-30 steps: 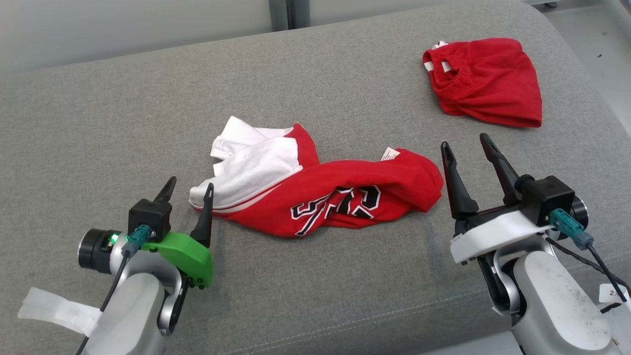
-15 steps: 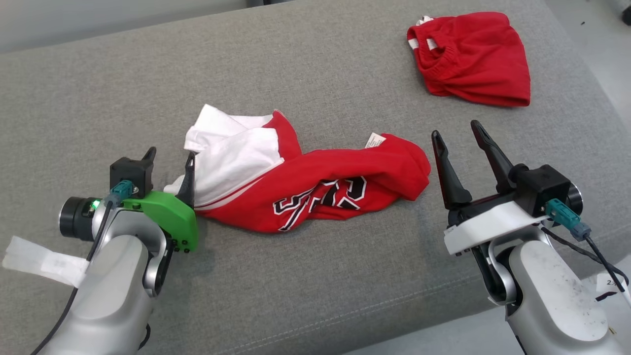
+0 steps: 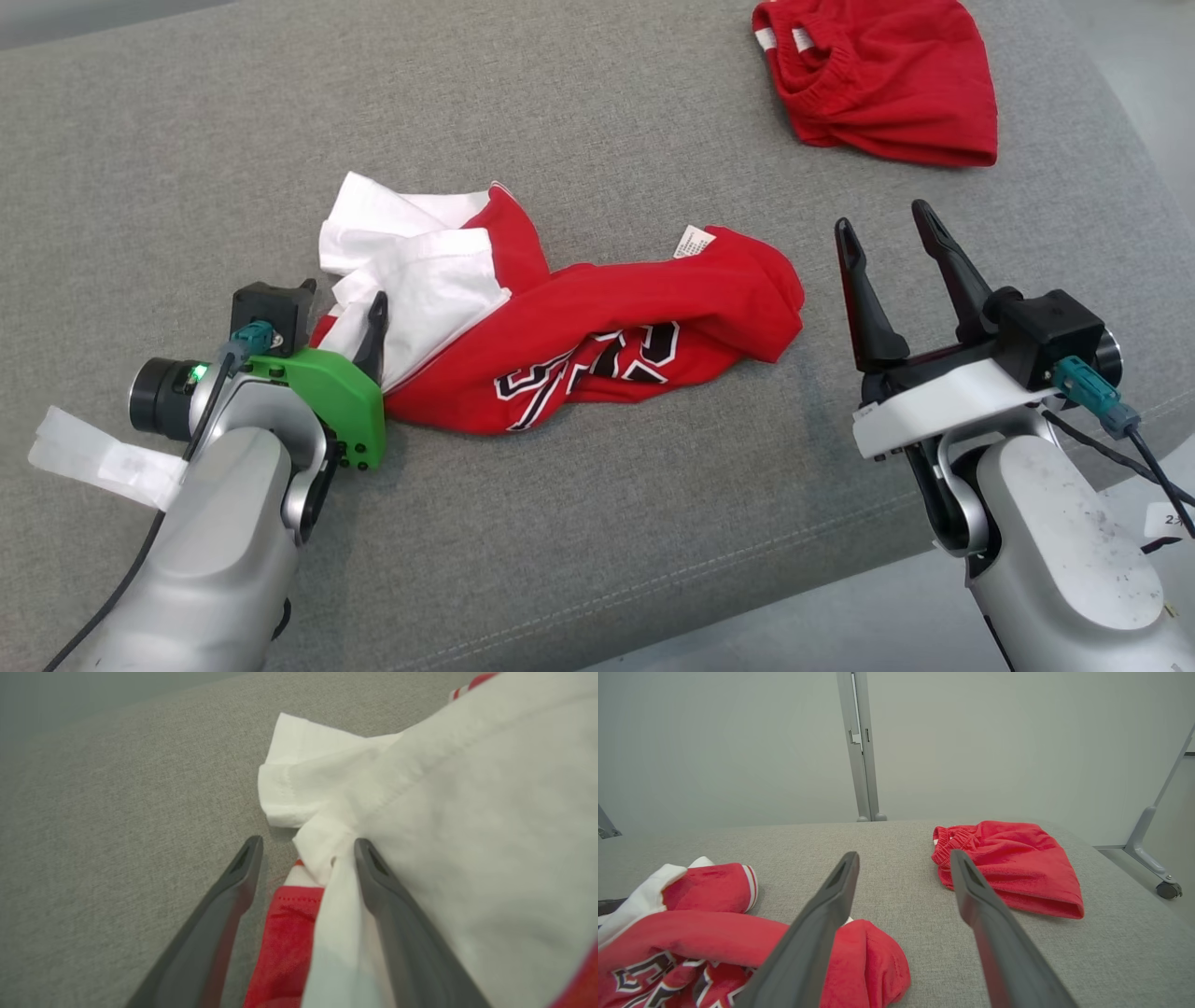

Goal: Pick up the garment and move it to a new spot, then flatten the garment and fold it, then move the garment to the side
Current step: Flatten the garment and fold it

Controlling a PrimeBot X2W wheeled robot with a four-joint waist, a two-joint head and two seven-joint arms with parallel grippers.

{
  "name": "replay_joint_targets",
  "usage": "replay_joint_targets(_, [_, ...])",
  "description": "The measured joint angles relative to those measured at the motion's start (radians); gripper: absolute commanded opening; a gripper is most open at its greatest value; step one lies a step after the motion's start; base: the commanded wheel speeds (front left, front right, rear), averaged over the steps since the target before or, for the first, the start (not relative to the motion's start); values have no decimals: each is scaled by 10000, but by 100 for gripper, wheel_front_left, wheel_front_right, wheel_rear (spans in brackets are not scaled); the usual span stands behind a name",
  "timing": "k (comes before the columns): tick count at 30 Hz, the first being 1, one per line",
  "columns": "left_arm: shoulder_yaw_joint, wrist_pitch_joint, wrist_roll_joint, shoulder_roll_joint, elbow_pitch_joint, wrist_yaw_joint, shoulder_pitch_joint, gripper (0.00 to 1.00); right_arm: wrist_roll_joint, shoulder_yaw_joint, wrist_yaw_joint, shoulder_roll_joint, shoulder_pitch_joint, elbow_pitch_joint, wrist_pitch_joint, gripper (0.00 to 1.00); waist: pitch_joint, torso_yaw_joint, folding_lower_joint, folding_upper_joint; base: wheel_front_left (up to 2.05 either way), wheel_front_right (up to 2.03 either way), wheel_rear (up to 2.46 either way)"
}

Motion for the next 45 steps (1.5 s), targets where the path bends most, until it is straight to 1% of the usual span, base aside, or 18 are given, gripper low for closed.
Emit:
replay_joint_targets(1, [0, -31, 2, 0, 25, -4, -47, 84, 0, -2, 0, 0, -21, -2, 0, 100, 8, 13, 0, 0, 0, 0, 0])
replay_joint_targets(2, [-2, -75, 4, -2, 50, -36, -97, 60, 0, 0, 0, 2, -22, 0, 0, 100, 14, 28, 0, 0, 0, 0, 0])
replay_joint_targets(3, [-4, -102, 10, -6, 67, -44, -152, 49, 0, 0, 0, 4, -22, 4, 0, 100, 20, 44, 0, 0, 0, 0, 0])
replay_joint_targets(4, [-21, -150, 36, -8, 79, -46, -196, 44, 0, -2, 0, 6, -22, 10, 0, 100, 23, 62, 0, 0, 0, 0, 0])
replay_joint_targets(6, [-75, -236, 100, -40, 115, -73, -260, 44, 0, -27, -2, 4, -22, 29, -2, 100, 23, 106, 0, 0, 0, 0, 0])
replay_joint_targets(7, [-94, -313, 123, -79, 128, -75, -262, 50, 0, -40, -2, 2, -22, 42, -2, 100, 18, 133, 0, 0, 0, 0, 0])
replay_joint_targets(8, [-105, -357, 128, -123, 142, -77, -262, 65, 0, -54, -4, 6, -22, 58, -2, 100, 12, 160, 0, 0, 0, 0, 0])
replay_joint_targets(9, [-111, -443, 130, -165, 150, -77, -262, 70, 0, -65, -4, 4, -20, 67, -2, 100, 3, 188, 0, 0, 0, 0, 0])
replay_joint_targets(10, [-134, -500, 130, -201, 159, -84, -262, 68, 0, -81, -4, 6, -20, 69, -2, 100, -4, 215, 0, 0, 0, 0, 0])
replay_joint_targets(12, [-182, -527, 132, -255, 213, -119, -262, 49, 2, -96, -4, 8, -20, 79, -2, 100, -18, 274, 0, 0, 0, 0, 0])
replay_joint_targets(14, [-224, -614, 132, -291, 288, -146, -254, 40, 2, -73, -4, 42, -21, 115, -2, 100, -38, 315, 0, 0, 0, 0, 0])
replay_joint_targets(16, [-293, -616, 134, -336, 353, -163, -244, 33, 2, -52, 0, 58, -20, 142, -4, 100, -70, 344, 0, 0, 0, 0, 0])
replay_joint_targets(20, [-366, -631, 136, -418, 560, -205, -233, 32, 2, -31, 2, 81, -21, 174, -4, 100, -113, 370, 0, 0, 0, 0, 0])
replay_joint_targets(22, [-380, -723, 178, -416, 650, -247, -226, 17, 2, 17, 15, 96, -22, 242, -13, 100, -152, 366, 0, 0, 0, 0, 0])
replay_joint_targets(23, [-380, -763, 203, -418, 663, -247, -224, 0, 2, 27, 23, 109, -22, 272, -15, 100, -181, 360, 0, 0, 0, 0, 0])
replay_joint_targets(36, [-301, -1198, 362, -531, 261, -244, -219, 0, 2, -111, 12, 77, 10, 514, -17, 100, -650, 457, 0, 0, 0, 0, 0])
replay_joint_targets(40, [94, -1275, 360, -525, -522, -52, -22, 0, 15, -203, 10, 42, 81, 623, -48, 100, -829, 583, 0, 0, 0, 0, 0])
replay_joint_targets(45, [1229, -1271, 372, -391, -2828, 499, 494, 0, 33, -441, -4, -217, 370, 823, -48, 100, -995, 886, 0, 0, 0, 0, 0])
